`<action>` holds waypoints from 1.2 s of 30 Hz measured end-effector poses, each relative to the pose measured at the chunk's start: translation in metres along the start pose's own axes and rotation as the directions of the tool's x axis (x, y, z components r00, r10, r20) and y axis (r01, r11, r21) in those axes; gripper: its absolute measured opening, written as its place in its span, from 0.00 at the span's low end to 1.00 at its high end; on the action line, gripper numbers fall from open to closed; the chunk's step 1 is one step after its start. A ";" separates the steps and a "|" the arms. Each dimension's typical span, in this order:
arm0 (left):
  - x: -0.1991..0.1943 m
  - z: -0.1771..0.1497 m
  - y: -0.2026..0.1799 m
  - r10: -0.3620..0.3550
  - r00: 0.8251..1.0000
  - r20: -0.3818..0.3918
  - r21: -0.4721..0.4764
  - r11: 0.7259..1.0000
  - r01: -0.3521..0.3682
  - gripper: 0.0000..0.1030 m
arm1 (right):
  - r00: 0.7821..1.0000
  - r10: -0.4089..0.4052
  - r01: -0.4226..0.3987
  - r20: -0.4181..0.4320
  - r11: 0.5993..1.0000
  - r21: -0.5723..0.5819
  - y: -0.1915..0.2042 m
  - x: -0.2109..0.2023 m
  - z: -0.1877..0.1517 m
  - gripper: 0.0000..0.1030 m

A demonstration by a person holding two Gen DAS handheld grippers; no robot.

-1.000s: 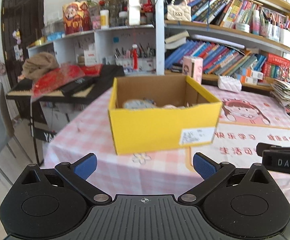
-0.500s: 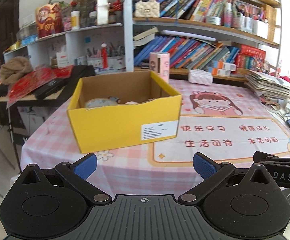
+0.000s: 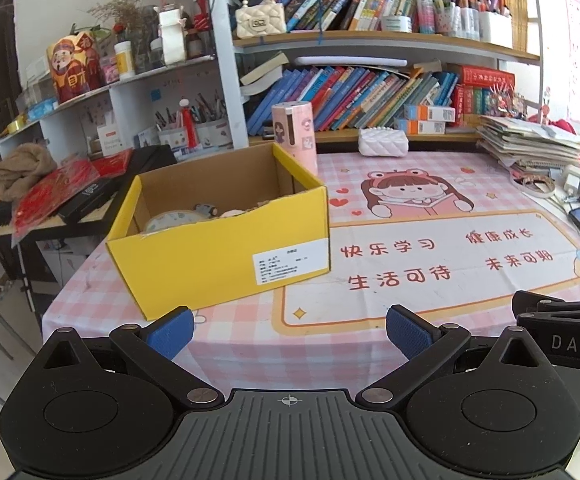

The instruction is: Organize objects

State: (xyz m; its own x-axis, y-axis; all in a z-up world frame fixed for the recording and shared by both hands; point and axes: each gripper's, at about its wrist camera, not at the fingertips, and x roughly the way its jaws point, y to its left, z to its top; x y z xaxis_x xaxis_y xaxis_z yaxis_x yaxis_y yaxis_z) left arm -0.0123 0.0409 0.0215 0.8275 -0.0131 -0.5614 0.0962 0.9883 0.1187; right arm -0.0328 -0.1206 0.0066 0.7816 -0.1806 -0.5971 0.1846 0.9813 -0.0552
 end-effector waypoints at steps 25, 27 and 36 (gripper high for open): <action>-0.003 -0.004 -0.010 0.014 1.000 -0.028 0.011 1.000 -0.013 1.00 | 0.999 0.034 -0.034 -0.034 0.999 0.006 -0.008 -0.002 -0.007 1.00; -0.003 -0.004 -0.009 0.014 1.000 -0.028 0.006 1.000 -0.013 1.00 | 0.999 0.036 -0.036 -0.034 0.999 0.006 -0.008 -0.003 -0.008 1.00; -0.003 -0.005 -0.006 0.017 0.999 -0.038 -0.008 1.000 -0.018 1.00 | 0.999 0.034 -0.034 -0.034 0.999 0.006 -0.007 -0.003 -0.008 1.00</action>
State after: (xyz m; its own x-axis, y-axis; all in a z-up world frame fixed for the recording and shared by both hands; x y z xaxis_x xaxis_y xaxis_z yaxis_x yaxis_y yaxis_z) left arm -0.0178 0.0361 0.0183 0.8071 0.0100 -0.5903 0.0772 0.9895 0.1223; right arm -0.0412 -0.1264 0.0019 0.7669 -0.1444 -0.6253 0.1613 0.9865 -0.0300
